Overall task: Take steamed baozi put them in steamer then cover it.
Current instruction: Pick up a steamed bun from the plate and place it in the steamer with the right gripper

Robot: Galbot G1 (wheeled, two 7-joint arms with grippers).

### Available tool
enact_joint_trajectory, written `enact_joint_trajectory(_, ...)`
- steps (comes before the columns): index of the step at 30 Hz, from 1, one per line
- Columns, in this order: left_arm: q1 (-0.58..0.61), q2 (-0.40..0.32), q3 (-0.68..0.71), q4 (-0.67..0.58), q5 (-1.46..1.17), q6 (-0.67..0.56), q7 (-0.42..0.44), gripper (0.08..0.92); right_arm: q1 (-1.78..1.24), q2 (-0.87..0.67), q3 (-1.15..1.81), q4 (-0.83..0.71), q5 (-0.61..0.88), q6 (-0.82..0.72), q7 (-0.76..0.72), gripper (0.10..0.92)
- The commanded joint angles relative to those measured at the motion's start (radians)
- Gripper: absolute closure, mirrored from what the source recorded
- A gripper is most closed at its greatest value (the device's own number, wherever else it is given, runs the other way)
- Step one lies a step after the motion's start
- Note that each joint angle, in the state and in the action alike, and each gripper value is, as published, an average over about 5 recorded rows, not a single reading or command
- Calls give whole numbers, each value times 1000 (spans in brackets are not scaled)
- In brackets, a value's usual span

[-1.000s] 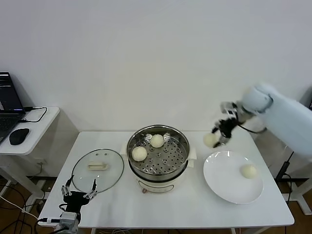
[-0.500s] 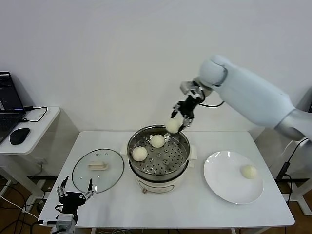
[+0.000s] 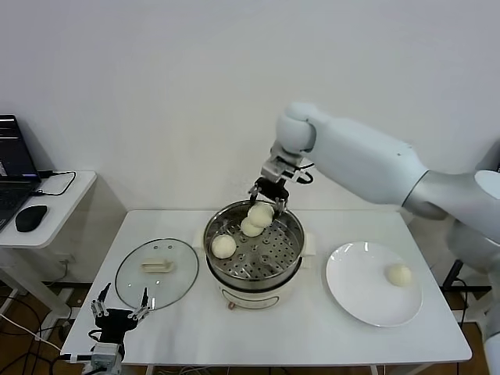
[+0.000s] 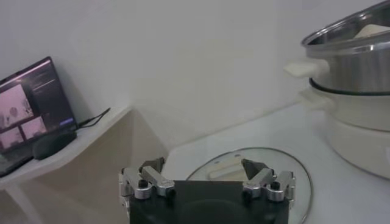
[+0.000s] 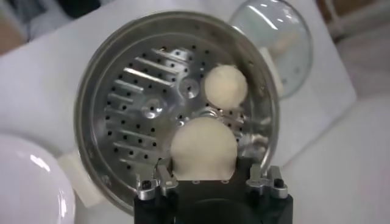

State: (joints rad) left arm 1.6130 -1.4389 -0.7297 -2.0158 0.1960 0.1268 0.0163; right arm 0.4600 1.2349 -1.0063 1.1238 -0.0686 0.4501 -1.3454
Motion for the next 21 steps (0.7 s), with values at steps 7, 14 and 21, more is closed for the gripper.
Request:
enact_joint_trajectory(7,-8,-3,3,9,3,0,1,177,-65,36,-23,119,-159,133,45,389)
enact_joint_trajectory(14,-6,-2,1,11,3,-1,1,177,-103,48,-12,131,-179,118,50,389)
enact_joint_trajectory(21,-9,0,0,17,2,0,1,177,-123,43,-13,148,-180,115,38,389)
